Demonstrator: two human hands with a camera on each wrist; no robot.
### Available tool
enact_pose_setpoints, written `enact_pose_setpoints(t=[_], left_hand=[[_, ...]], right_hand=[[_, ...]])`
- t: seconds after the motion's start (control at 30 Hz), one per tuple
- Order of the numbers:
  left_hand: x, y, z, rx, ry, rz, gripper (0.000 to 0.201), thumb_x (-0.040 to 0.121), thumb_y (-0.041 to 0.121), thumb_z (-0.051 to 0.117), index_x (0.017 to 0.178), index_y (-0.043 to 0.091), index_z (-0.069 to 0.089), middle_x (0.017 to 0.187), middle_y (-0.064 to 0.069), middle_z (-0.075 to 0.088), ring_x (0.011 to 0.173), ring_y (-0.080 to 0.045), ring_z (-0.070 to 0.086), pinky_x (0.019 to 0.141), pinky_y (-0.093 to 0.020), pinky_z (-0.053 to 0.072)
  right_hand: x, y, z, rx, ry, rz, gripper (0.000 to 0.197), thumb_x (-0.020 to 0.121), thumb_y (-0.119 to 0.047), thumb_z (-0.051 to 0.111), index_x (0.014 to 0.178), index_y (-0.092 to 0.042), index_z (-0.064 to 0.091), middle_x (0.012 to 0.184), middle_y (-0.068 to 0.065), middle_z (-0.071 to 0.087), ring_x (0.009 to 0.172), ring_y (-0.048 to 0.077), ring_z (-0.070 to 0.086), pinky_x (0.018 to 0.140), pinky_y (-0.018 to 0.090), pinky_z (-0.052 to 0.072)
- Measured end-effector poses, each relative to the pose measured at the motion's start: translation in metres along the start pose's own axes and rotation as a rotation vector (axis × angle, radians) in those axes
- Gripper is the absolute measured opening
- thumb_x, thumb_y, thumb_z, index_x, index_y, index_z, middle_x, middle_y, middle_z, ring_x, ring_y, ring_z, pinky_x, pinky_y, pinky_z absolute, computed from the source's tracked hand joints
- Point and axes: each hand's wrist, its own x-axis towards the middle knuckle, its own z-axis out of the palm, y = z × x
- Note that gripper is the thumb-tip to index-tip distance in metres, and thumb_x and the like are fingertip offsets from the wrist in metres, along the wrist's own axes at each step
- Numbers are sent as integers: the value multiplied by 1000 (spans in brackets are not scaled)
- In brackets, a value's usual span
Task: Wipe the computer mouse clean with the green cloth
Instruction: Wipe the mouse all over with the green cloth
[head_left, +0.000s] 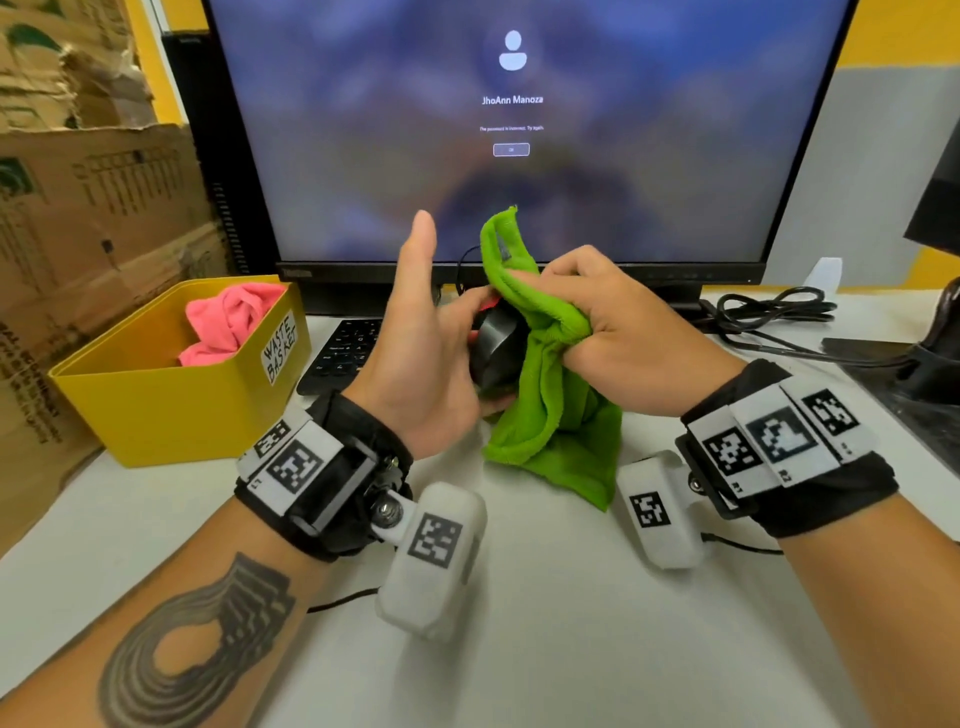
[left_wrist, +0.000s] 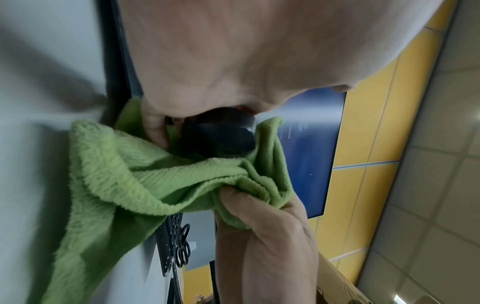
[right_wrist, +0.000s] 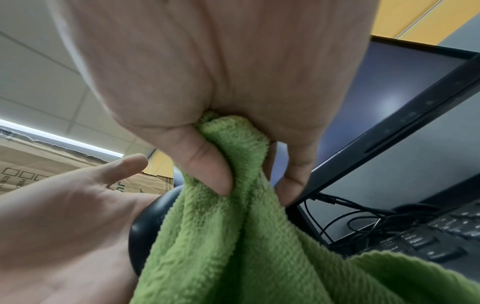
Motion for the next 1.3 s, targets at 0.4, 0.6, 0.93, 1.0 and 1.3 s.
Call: enact_pose_setpoints(t=[0.4, 0.6, 0.93, 1.0, 1.3], left_hand=[[3, 6, -10, -374, 77, 27, 77, 92, 77, 45, 134, 12, 47, 131, -22, 47, 120, -38, 55, 102, -52, 50], [4, 11, -7, -364, 116, -51, 41, 109, 42, 39, 104, 7, 61, 104, -15, 68, 91, -31, 72, 81, -46, 64], [14, 7, -23, -225, 126, 16, 47, 108, 30, 37, 152, 19, 52, 141, -16, 66, 133, -37, 61, 115, -60, 39], [14, 4, -20, -230, 136, 7, 47, 105, 21, 40, 149, 13, 56, 142, -18, 65, 132, -37, 62, 110, -56, 48], [10, 5, -12, -325, 88, 3, 47, 92, 16, 41, 136, 6, 55, 138, -18, 63, 112, -36, 68, 96, -55, 55]], right_hand=[[-4, -12, 6, 3, -263, -102, 76, 81, 16, 53, 108, -52, 73, 120, -4, 37, 103, 11, 55, 98, 43, 50], [-4, -11, 5, 16, -227, -48, 70, 84, 14, 52, 108, -47, 75, 105, -3, 42, 96, 14, 53, 88, 31, 51], [-6, -2, -11, 155, -78, -16, 38, 73, 16, 62, 96, -10, 77, 98, 23, 66, 88, 26, 61, 81, 38, 50], [-7, -3, -11, 230, -87, -13, 30, 76, 16, 66, 97, -4, 75, 94, 24, 67, 77, 20, 61, 73, 33, 50], [-3, -4, 1, 165, 53, -91, 29, 71, -11, 85, 98, -11, 74, 88, -2, 73, 77, 6, 64, 76, 19, 50]])
